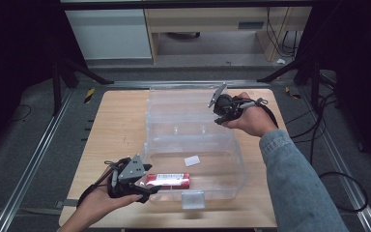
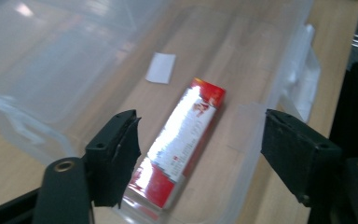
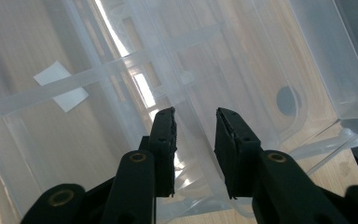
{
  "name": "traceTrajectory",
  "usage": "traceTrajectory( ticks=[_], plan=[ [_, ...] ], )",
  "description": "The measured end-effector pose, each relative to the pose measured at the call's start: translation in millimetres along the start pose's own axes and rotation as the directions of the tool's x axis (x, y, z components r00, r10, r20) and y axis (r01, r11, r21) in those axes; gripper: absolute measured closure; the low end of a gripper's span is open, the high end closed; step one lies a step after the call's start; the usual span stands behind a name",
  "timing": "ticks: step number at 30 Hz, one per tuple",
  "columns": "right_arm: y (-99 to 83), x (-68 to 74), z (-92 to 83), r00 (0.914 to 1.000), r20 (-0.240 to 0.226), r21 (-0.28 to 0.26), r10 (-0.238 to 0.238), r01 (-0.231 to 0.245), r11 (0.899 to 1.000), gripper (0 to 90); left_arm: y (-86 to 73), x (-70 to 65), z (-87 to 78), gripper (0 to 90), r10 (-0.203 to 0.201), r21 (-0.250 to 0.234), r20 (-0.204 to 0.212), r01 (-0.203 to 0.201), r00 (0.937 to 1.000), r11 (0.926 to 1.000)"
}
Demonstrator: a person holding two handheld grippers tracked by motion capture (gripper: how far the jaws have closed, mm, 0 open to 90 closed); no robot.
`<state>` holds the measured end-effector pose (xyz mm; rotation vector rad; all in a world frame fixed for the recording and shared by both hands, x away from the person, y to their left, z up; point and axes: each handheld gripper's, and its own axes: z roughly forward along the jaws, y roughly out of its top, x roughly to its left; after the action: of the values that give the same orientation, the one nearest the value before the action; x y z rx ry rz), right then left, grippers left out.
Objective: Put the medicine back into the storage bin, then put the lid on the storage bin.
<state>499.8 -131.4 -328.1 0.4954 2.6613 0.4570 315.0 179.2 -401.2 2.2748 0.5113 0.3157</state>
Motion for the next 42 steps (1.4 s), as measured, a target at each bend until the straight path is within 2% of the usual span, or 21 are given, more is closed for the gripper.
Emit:
traceTrajectory(
  ticks=[3, 8, 14, 17, 20, 22, 24, 32, 36, 42],
  plan=[
    [0.5, 0.3, -0.3, 1.0000, 0.001, 0.006, -0.003, 0.003, 1.000, 69.6, -3.8, -3.7, 7.8, 35.1, 0.024, 0.039, 0.023, -0.024, 0.9995, 0.9989],
    [0.8, 0.5, 0.1, 1.0000, 0.004, 0.009, -0.005, 0.005, 1.000, 69.9, -9.1, -8.1, 18.3, 43.2, 0.059, 0.105, 0.090, -0.068, 0.9942, 0.9922],
    [1.1, 0.2, 0.3, 1.0000, 0.003, 0.013, 0.000, 0.000, 1.000, 69.9, -14.3, -5.7, 27.2, 60.2, 0.044, 0.126, 0.091, -0.056, 0.9949, 0.9905],
    [0.9, -0.2, 0.6, 1.0000, 0.002, 0.012, 0.002, -0.002, 1.000, 70.2, -15.3, -3.1, 31.3, 61.4, 0.046, 0.143, 0.099, -0.060, 0.9940, 0.9880],
    [1.1, -1.1, 0.6, 1.0000, -0.003, 0.012, 0.003, -0.003, 1.000, 71.0, -16.2, -2.5, 34.4, 66.5, 0.053, 0.141, 0.109, -0.068, 0.9926, 0.9877],
    [1.7, -3.6, 1.5, 1.0000, 0.007, 0.018, 0.004, -0.004, 1.000, 71.6, -16.5, 2.0, 37.5, 71.3, 0.037, 0.122, 0.110, -0.050, 0.9933, 0.9913],
    [2.3, -6.2, 2.8, 0.9999, 0.010, 0.020, 0.006, -0.006, 1.000, 71.9, -14.1, 7.1, 39.9, 71.9, 0.021, 0.113, 0.115, -0.034, 0.9931, 0.9931],
    [7.4, -21.5, 9.0, 0.9997, 0.020, 0.046, 0.014, -0.015, 0.999, 71.3, -6.3, 16.1, 49.3, 72.3, 0.031, 0.103, 0.107, -0.042, 0.9938, 0.9938],
    [11.0, -26.1, 11.9, 0.9996, 0.025, 0.054, 0.012, -0.013, 0.998, 71.4, -5.7, 20.5, 51.7, 72.5, 0.011, 0.083, 0.111, -0.020, 0.9937, 0.9963],
    [15.2, -31.5, 15.2, 0.9993, 0.036, 0.062, 0.010, -0.012, 0.998, 71.6, -1.9, 28.6, 55.4, 72.5, 0.000, 0.087, 0.111, -0.010, 0.9938, 0.9962]
  ],
)
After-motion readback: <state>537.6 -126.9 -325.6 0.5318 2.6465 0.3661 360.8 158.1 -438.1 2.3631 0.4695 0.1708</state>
